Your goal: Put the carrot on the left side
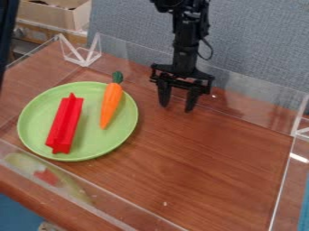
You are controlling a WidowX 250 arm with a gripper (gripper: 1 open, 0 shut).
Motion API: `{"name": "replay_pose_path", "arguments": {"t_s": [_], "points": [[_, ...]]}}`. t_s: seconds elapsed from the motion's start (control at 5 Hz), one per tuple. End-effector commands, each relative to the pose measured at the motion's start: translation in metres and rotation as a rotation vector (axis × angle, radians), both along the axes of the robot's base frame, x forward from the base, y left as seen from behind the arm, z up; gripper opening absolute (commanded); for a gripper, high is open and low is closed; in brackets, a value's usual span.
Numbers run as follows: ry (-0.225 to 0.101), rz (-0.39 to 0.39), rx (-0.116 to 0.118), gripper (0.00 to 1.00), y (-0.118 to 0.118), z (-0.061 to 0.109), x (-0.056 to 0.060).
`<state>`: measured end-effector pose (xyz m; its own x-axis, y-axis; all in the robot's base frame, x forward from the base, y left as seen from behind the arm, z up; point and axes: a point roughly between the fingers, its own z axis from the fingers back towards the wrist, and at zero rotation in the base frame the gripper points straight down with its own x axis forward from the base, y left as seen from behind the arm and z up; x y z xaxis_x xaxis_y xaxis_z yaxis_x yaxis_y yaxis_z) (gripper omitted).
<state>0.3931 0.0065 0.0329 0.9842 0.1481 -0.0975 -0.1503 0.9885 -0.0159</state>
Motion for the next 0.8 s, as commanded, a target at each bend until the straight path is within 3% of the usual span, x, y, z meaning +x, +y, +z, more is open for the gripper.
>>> {"name": "replay_pose_path", "arguments": {"t_s": [0.0, 0.2, 0.4, 0.6], "points": [[-0.065, 0.001, -0.012, 0.00, 0.009, 0.025, -0.002], [-0.113, -0.029, -0.042, 0.00, 0.025, 0.044, -0.006], [-0.175, -0.047, -0.070, 0.00, 0.051, 0.074, -0.018], [-0.156, -0.024, -0.064, 1.00, 0.051, 0.065, -0.023]]}}
